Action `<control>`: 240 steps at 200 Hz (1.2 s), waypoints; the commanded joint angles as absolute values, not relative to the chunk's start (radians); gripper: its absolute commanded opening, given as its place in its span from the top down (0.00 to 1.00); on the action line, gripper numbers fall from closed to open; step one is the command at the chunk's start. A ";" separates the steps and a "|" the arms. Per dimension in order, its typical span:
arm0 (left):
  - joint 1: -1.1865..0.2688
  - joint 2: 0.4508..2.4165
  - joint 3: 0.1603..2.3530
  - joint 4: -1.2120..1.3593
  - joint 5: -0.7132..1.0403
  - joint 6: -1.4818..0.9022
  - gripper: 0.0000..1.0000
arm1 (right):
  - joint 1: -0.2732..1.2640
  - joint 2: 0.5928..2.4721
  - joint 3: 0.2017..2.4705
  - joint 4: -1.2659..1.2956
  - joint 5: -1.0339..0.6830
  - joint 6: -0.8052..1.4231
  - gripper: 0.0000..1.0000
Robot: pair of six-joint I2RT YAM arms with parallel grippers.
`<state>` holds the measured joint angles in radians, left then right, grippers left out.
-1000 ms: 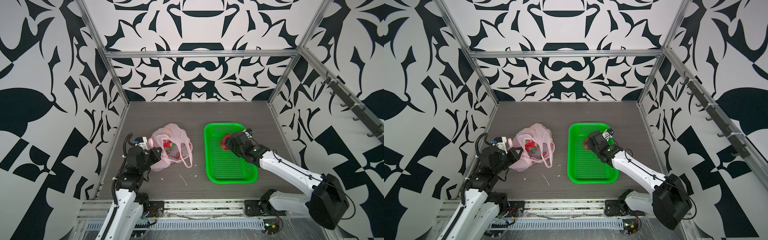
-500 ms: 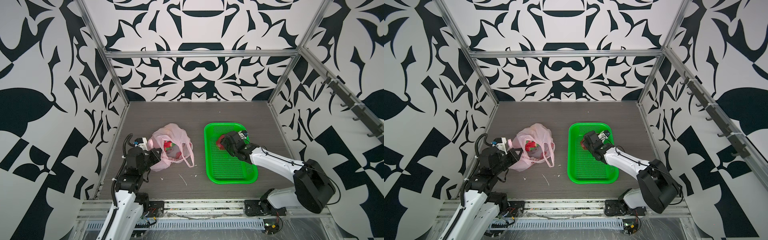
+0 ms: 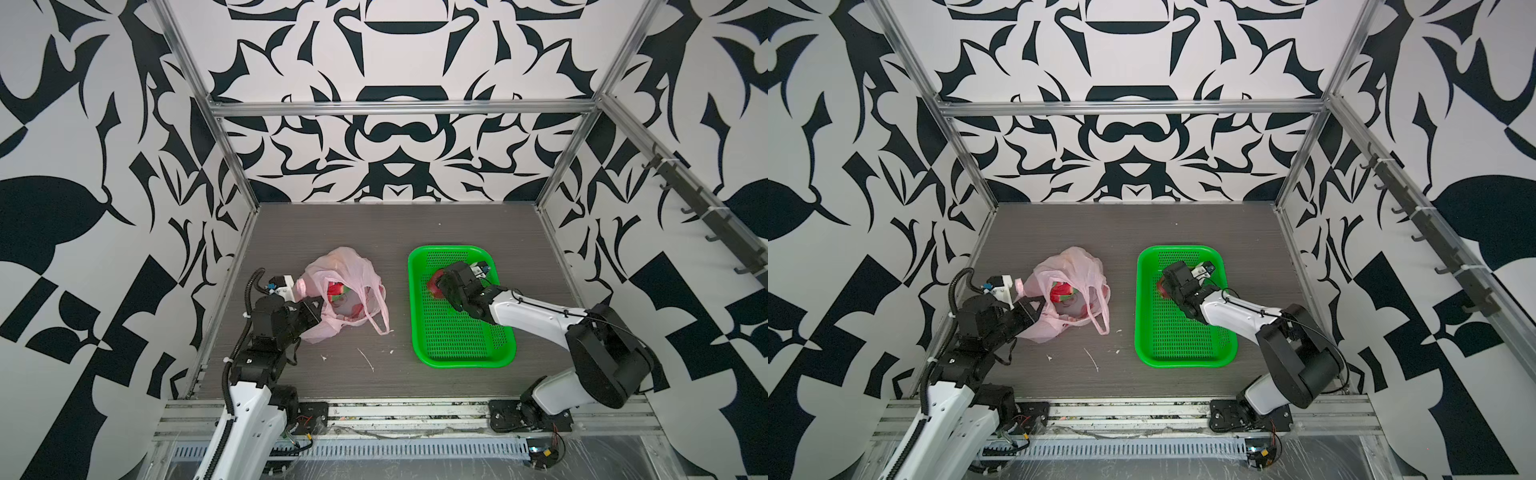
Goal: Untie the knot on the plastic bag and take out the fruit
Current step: 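Lower the dragon fruit into the green basket with the right gripper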
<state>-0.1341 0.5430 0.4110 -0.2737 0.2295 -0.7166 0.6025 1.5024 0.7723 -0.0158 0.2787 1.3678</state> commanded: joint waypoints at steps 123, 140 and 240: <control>-0.136 0.531 0.409 -0.284 0.240 -0.715 1.00 | 0.603 1.509 0.815 0.009 0.275 1.361 0.20; -0.136 0.530 0.408 -0.285 0.239 -0.716 1.00 | 0.604 1.508 0.819 0.008 0.272 1.352 0.18; -0.137 0.526 0.418 -0.305 0.234 -0.709 1.00 | 0.614 1.478 0.848 -0.056 0.290 1.316 0.01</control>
